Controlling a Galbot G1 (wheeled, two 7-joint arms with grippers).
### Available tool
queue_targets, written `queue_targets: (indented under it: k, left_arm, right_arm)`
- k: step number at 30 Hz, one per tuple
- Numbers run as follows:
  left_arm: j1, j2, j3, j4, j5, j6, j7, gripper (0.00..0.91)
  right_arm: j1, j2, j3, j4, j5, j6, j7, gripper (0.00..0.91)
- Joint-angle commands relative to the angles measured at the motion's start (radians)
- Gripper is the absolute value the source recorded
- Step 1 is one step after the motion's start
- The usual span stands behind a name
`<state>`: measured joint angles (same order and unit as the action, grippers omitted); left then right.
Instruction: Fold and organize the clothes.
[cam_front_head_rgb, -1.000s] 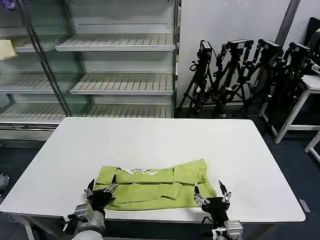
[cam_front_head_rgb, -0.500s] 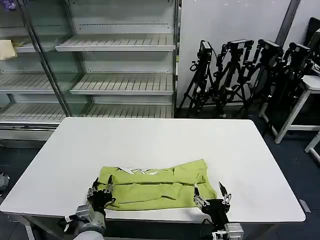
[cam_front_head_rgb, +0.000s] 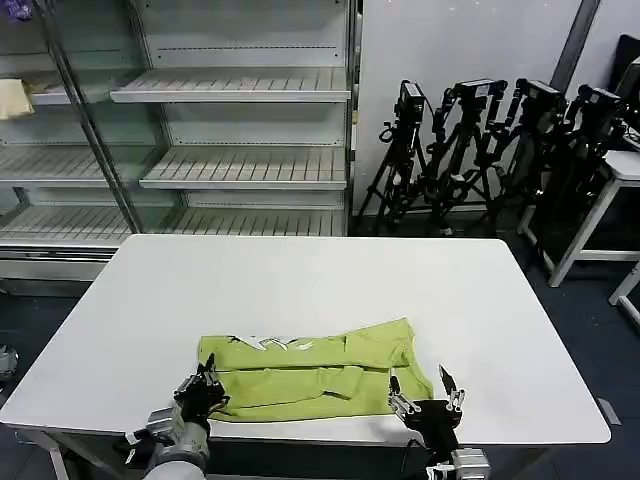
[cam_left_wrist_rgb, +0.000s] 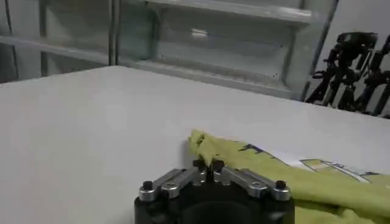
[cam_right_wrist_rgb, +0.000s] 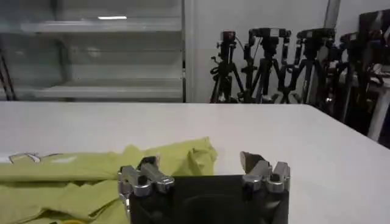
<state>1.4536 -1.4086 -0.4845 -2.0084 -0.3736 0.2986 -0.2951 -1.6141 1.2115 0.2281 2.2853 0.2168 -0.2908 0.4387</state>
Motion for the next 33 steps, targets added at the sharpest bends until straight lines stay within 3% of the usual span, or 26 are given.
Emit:
queue_targets:
  k: [1, 22, 33]
  left_arm:
    - [0.005, 0.033, -0.048, -0.061, -0.081, 0.005, 0.000, 0.030]
    - [0.025, 0.179, -0.248, -0.179, -0.318, 0.051, -0.004, 0.030]
    - [-0.050, 0.065, -0.131, -0.259, -0.739, 0.135, -0.041, 0.030]
  right_arm:
    - [0.001, -0.001, 0.000, 0.001, 0.000, 0.001, 0.001, 0.907]
    - [-0.006, -0.020, 0.010, 0.019, 0.009, 0.005, 0.003, 0.907]
    - [-0.028, -0.013, 0.018, 0.013, 0.004, 0.012, 0.002, 0.907]
